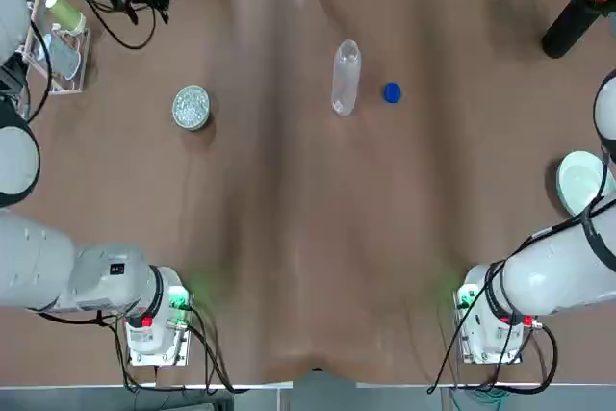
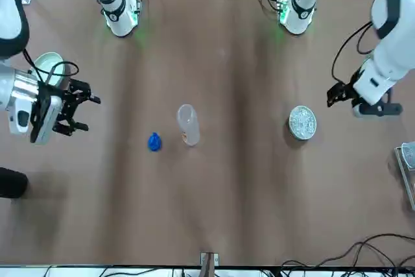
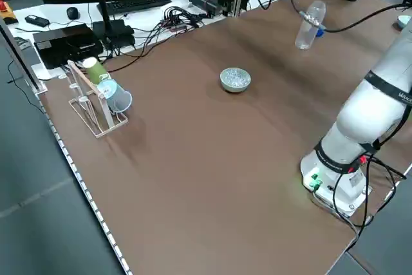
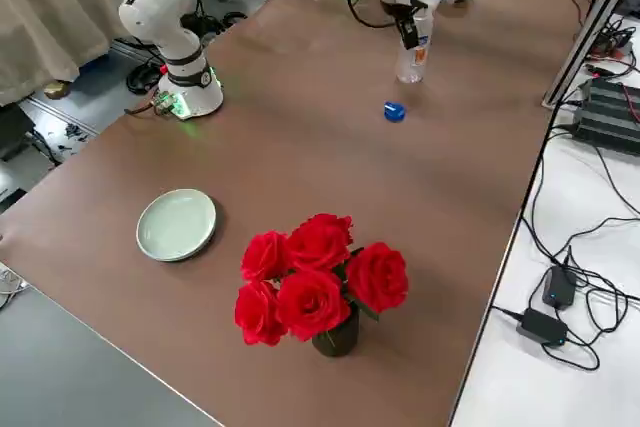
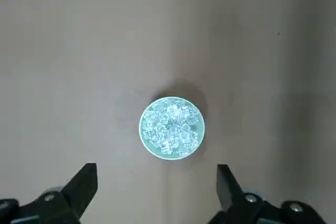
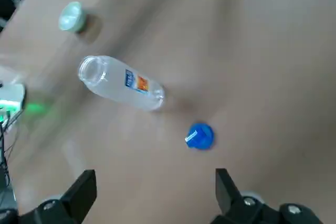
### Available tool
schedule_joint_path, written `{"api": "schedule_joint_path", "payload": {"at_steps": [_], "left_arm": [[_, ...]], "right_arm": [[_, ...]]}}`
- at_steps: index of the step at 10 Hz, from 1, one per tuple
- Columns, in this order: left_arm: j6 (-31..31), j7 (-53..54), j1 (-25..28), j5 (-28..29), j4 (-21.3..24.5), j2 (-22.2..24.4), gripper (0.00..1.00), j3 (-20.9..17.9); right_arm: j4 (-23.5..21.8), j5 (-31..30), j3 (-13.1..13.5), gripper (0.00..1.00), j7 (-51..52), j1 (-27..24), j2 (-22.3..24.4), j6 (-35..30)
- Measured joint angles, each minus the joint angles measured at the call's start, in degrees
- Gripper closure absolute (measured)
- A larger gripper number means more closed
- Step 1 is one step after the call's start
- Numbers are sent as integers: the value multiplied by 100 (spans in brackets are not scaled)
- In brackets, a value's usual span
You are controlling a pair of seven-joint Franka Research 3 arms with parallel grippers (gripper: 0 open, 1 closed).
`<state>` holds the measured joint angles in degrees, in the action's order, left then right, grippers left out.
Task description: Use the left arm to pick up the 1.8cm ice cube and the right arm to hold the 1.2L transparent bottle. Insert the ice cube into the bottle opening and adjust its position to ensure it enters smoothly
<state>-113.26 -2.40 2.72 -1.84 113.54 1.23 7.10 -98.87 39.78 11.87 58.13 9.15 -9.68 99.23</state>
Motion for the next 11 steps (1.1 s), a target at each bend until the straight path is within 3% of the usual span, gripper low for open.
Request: {"api": "schedule_joint_path", "payload": {"at_steps": [2, 4, 9, 11], "left_arm": [[-576, 0, -5, 0, 531, -5, 0, 27], [-922, 0, -9, 0, 959, -13, 0, 30], [-1805, 6, -10, 0, 1759, -212, 1, 31], [-1952, 15, -15, 0, 1813, -388, 1, 32]], "right_arm": [[-605, 791, 10, 0, 1370, -20, -42, 65], [-1065, 1456, 19, 0, 3033, -130, -393, 76], [-1206, 3295, -35, 0, 6809, -159, -2159, -452], [-1194, 4037, -250, 0, 7767, -122, -2589, -635]]}}
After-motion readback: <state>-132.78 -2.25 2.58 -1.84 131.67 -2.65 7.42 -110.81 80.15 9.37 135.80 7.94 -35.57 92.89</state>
